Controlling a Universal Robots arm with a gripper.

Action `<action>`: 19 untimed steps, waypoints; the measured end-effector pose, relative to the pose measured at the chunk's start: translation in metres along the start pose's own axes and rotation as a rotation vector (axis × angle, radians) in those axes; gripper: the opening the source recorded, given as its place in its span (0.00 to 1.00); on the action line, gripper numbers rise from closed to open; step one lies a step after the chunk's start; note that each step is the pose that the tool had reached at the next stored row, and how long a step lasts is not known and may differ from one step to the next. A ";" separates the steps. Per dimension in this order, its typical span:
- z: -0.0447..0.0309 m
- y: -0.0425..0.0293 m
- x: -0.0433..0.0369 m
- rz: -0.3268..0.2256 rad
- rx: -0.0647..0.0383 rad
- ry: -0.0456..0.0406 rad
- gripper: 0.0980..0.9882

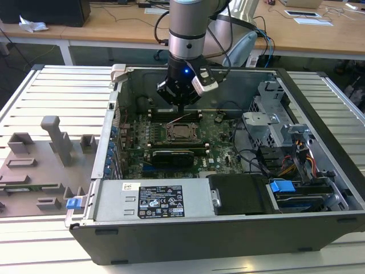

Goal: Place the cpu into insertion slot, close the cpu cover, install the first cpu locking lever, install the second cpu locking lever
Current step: 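Install the first cpu locking lever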

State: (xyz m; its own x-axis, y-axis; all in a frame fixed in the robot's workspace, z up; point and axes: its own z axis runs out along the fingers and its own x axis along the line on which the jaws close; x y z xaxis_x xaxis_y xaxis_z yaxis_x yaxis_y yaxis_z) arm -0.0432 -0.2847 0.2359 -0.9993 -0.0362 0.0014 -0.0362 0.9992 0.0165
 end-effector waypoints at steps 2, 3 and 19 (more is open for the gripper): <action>0.0017 0.0000 0.0000 0.000 0.000 0.0000 0.01; 0.0026 0.0000 0.0000 0.000 0.000 0.0000 0.01; 0.0146 0.0027 0.0098 -0.008 0.000 0.0003 0.01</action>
State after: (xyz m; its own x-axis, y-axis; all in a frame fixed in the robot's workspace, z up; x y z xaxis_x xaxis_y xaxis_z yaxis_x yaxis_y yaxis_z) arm -0.0531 -0.2821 0.2213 -0.9990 -0.0440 0.0016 -0.0440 0.9989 0.0166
